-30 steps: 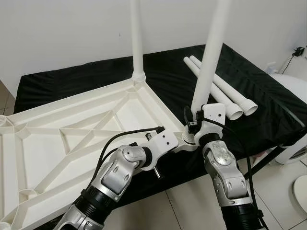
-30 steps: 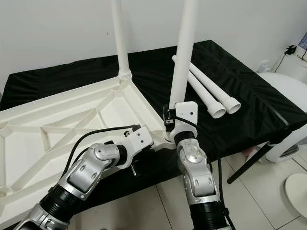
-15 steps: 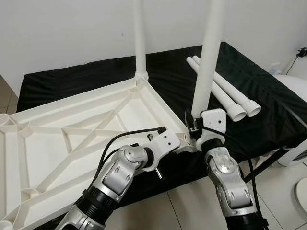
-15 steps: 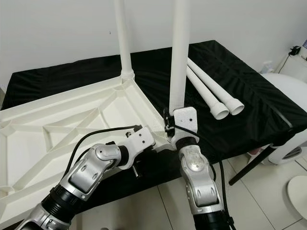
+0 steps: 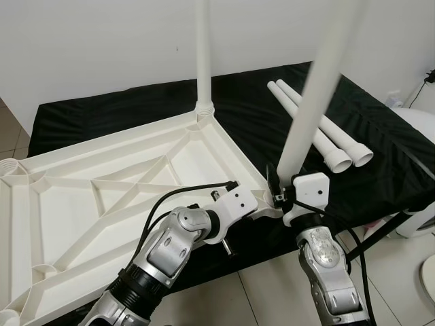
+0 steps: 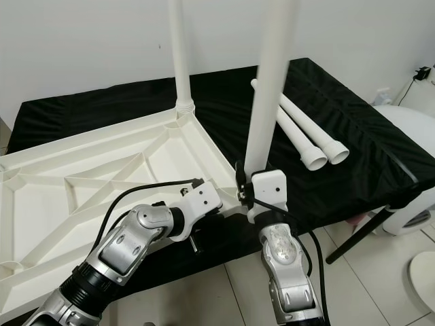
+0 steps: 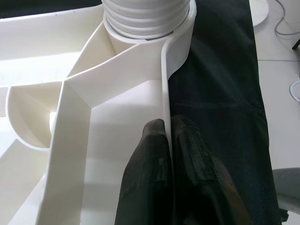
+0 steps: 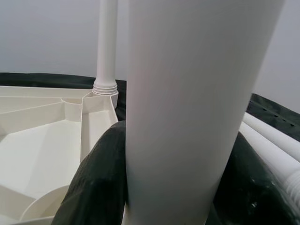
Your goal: Building children table
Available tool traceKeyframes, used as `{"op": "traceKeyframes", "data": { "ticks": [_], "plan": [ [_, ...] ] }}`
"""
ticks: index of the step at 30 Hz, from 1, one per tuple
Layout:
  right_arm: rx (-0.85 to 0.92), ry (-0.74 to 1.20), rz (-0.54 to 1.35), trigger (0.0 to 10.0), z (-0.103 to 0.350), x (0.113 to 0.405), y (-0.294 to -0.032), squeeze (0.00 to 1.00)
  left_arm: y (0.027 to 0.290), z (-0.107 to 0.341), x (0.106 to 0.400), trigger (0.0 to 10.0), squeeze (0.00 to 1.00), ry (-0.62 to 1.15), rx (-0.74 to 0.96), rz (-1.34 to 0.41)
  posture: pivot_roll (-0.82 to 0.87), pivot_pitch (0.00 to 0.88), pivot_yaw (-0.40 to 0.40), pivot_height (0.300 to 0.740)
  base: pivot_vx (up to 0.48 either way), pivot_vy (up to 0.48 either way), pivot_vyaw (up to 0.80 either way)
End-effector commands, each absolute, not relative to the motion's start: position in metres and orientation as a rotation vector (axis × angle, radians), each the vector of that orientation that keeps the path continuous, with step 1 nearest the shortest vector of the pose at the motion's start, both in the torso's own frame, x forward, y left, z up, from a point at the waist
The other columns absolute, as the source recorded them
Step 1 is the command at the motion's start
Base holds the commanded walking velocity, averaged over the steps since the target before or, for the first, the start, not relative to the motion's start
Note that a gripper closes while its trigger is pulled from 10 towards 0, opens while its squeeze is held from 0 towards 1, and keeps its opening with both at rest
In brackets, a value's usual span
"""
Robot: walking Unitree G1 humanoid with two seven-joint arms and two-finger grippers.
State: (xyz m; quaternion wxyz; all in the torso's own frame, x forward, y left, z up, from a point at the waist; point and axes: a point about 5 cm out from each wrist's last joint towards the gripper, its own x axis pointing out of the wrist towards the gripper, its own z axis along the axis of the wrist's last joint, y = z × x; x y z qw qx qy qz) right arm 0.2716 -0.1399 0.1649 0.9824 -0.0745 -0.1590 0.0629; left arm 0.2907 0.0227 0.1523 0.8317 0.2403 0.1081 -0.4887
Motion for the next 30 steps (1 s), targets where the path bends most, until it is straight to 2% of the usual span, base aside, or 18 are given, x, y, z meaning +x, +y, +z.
{"op": "traceKeyframes", "data": {
  "ticks": [1,10,15,20,30],
  "plan": [
    [-0.152,-0.077,0.057,10.0,0.114,0.265,-0.165,0.0,0.028,0.18,0.299,10.0,0.0,0.102,0.529,-0.943,-0.12,0.117,0.049,0.74,0.0,0.0,0.0],
    [-0.05,-0.063,0.083,10.0,0.108,0.263,-0.167,0.0,0.029,0.18,0.299,10.0,0.0,0.101,0.533,-0.942,-0.12,0.116,0.055,0.74,0.0,0.0,0.0],
    [0.063,0.006,0.046,10.0,0.101,0.273,-0.18,0.0,0.028,0.18,0.299,10.0,0.0,0.1,0.535,-0.941,-0.12,0.116,0.052,0.74,0.0,0.0,0.0],
    [0.049,-0.017,0.059,10.0,0.106,0.278,-0.18,0.0,0.028,0.181,0.3,10.0,0.0,0.101,0.535,-0.939,-0.12,0.115,0.052,0.74,0.0,0.0,0.0],
    [0.016,-0.174,0.117,10.0,0.144,0.289,-0.176,0.0,0.03,0.181,0.301,10.0,0.0,0.102,0.526,-0.928,-0.12,0.114,0.05,0.74,0.0,0.0,0.0]
  ]
}}
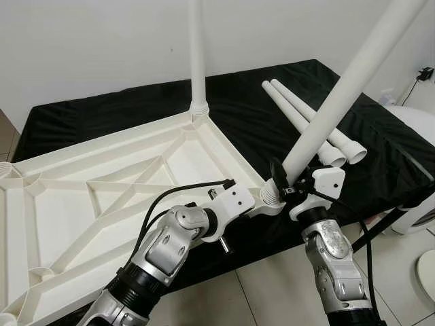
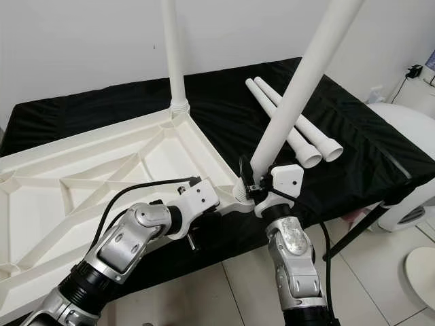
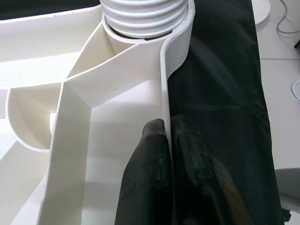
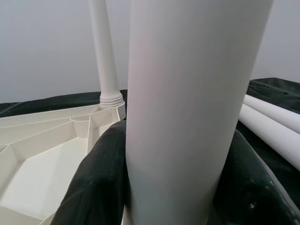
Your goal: Building children table
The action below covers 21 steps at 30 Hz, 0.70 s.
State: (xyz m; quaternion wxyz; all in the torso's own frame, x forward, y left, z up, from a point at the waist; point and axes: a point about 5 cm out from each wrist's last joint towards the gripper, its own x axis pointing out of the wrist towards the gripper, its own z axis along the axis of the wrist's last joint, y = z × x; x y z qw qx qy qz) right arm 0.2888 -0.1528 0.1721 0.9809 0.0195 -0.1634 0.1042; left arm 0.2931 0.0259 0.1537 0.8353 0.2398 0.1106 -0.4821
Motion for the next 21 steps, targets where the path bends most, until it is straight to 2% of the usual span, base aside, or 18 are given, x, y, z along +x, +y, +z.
{"op": "traceKeyframes", "data": {
  "ticks": [1,2,3,5,6,16,17,21],
  "plan": [
    [0.02,-0.201,0.126,10.0,0.152,0.29,-0.175,0.0,0.03,0.181,0.3,10.0,0.04,0.103,0.521,-0.93,-0.12,0.112,0.048,0.74,0.0,0.0,0.0],
    [0.02,-0.201,0.126,10.0,0.152,0.29,-0.175,0.0,0.03,0.181,0.3,10.0,0.04,0.103,0.521,-0.93,-0.12,0.112,0.048,0.74,0.0,0.0,0.0],
    [0.024,-0.226,0.134,10.0,0.159,0.292,-0.174,0.0,0.03,0.182,0.3,10.0,0.47,0.104,0.512,-0.932,-0.12,0.112,0.048,0.74,0.0,0.0,0.0],
    [0.024,-0.226,0.134,10.0,0.159,0.292,-0.174,0.0,0.03,0.182,0.3,10.0,0.47,0.104,0.512,-0.932,-0.12,0.112,0.048,0.74,0.0,0.0,0.0],
    [0.032,-0.251,0.141,10.0,0.167,0.293,-0.172,0.0,0.03,0.182,0.299,10.0,1.0,0.108,0.489,-0.945,-0.12,0.108,0.043,0.74,0.0,0.0,0.0],
    [0.06,-0.324,0.166,10.0,0.192,0.301,-0.168,0.0,0.031,0.187,0.3,10.0,1.0,0.1,0.462,-0.955,-0.12,0.098,0.038,0.74,0.0,0.0,0.0],
    [0.069,-0.349,0.183,10.0,0.2,0.303,-0.166,0.0,0.033,0.189,0.302,10.0,0.82,0.088,0.483,-0.94,-0.12,0.093,0.037,0.74,0.0,0.0,0.0],
    [0.069,-0.357,0.188,10.0,0.203,0.304,-0.165,0.0,0.033,0.189,0.303,10.0,0.82,0.085,0.49,-0.935,-0.12,0.093,0.037,0.74,0.0,0.0,0.0]
  ]
}}
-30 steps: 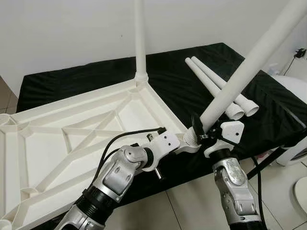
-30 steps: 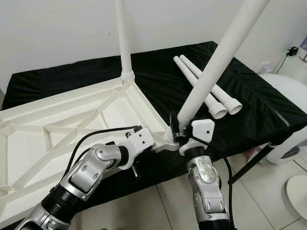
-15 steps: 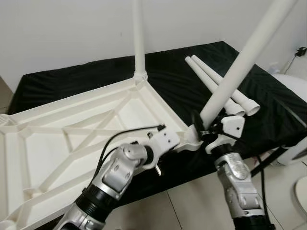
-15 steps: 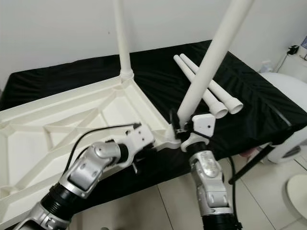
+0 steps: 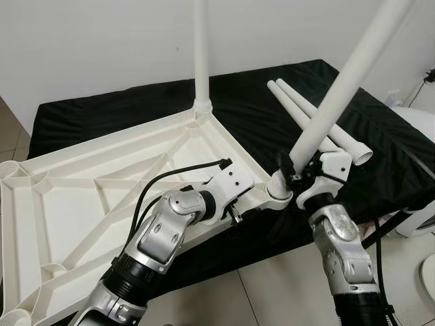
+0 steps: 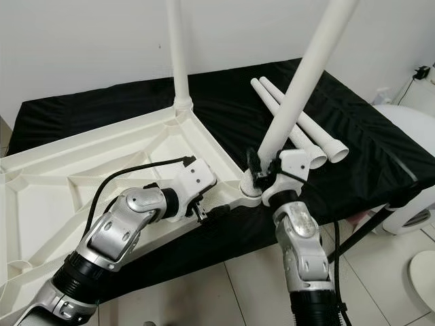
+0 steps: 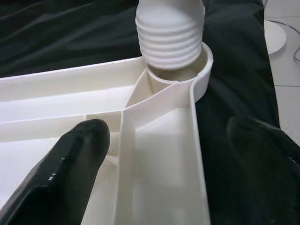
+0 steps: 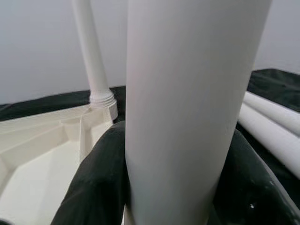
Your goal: Building children table
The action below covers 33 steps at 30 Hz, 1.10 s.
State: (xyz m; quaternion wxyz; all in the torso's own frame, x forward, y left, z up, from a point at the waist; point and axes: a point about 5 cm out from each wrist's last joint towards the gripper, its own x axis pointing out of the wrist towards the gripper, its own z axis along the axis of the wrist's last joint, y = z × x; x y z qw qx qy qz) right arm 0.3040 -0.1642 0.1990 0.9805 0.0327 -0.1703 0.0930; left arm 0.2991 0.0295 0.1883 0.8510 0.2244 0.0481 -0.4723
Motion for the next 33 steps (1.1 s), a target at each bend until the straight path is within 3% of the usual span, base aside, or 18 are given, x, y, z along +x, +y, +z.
{"op": "traceKeyframes", "data": {
  "ticks": [1,12,21,22,23,24,32,33],
  "plan": [
    [0.07,-0.369,0.195,10.0,0.207,0.306,-0.163,0.0,0.034,0.19,0.304,10.0,0.0,0.082,0.494,-0.93,-0.11,0.09,0.034,0.74,0.0,0.0,0.0],
    [0.076,-0.437,0.244,10.0,0.237,0.312,-0.157,0.0,0.046,0.203,0.316,10.0,0.0,0.056,0.47,-0.865,-0.11,0.093,0.027,0.74,0.0,0.0,0.0],
    [0.004,-0.38,0.251,10.0,0.236,0.326,-0.169,0.0,0.065,0.229,0.336,10.0,0.0,-0.009,0.367,-0.741,-0.1,0.09,0.02,0.74,0.0,0.0,0.0],
    [-0.003,-0.361,0.246,10.0,0.236,0.331,-0.175,0.0,0.067,0.236,0.337,10.0,0.74,-0.031,0.333,-0.749,-0.09,0.086,0.018,0.74,0.0,0.0,0.0],
    [-0.003,-0.361,0.246,10.0,0.236,0.331,-0.175,0.0,0.067,0.236,0.337,10.0,0.74,-0.031,0.333,-0.749,-0.09,0.086,0.018,0.74,0.0,0.0,0.0],
    [-0.004,-0.347,0.242,10.0,0.236,0.334,-0.179,0.0,0.069,0.241,0.337,10.0,1.0,-0.041,0.294,-0.762,-0.09,0.086,0.018,0.74,0.0,0.0,0.0],
    [-0.015,-0.271,0.305,10.0,0.232,0.345,-0.188,0.0,0.065,0.262,0.331,10.0,1.0,-0.134,0.198,-0.829,-0.07,0.067,0.011,0.74,0.0,0.0,0.0],
    [-0.016,-0.254,0.359,10.0,0.231,0.348,-0.187,0.0,0.06,0.274,0.327,10.0,0.0,-0.185,0.139,-0.871,-0.07,0.056,0.009,0.74,0.0,0.0,0.0]
  ]
}}
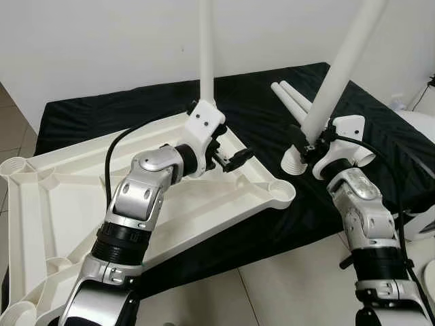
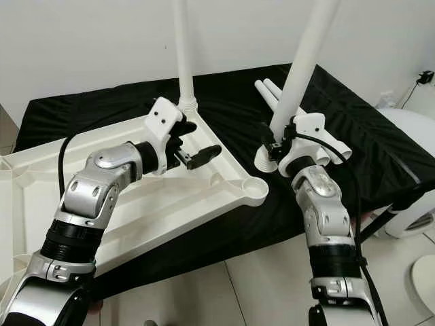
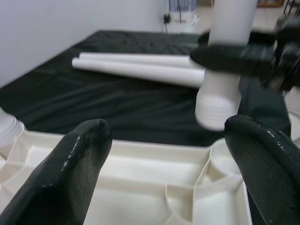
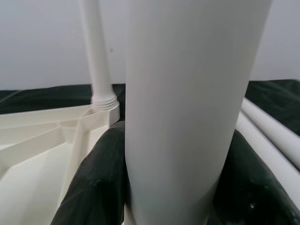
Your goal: Building children table
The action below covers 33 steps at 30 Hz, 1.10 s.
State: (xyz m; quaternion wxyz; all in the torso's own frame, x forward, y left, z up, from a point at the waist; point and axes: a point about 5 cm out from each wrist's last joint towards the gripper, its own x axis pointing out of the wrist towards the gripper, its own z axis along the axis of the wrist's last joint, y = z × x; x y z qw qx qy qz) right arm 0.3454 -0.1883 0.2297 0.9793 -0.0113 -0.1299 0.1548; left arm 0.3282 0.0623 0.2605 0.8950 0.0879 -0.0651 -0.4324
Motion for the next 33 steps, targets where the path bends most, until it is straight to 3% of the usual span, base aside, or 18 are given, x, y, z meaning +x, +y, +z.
{"op": "traceKeyframes", "data": {
  "ticks": [1,14,19,33],
  "plan": [
    [-0.016,-0.254,0.359,10.0,0.231,0.348,-0.187,0.0,0.06,0.274,0.327,10.0,0.0,-0.185,0.139,-0.871,-0.07,0.056,0.009,0.74,0.0,0.0,0.0],
    [-0.074,-0.233,0.518,10.0,0.229,0.353,-0.172,0.0,0.051,0.286,0.327,10.0,0.0,-0.233,0.075,-0.913,-0.05,0.036,-0.001,0.74,0.0,0.0,0.0],
    [-0.11,-0.207,0.679,10.0,0.225,0.352,-0.157,0.0,0.04,0.287,0.332,10.0,0.0,-0.214,0.023,-0.921,-0.06,0.024,0.002,0.74,0.0,0.0,0.0],
    [-0.158,-0.179,0.825,10.0,0.222,0.348,-0.148,0.0,0.03,0.306,0.331,10.0,0.0,-0.249,-0.019,-1.001,-0.06,0.017,0.003,0.74,0.0,0.0,0.0]
  ]
}}
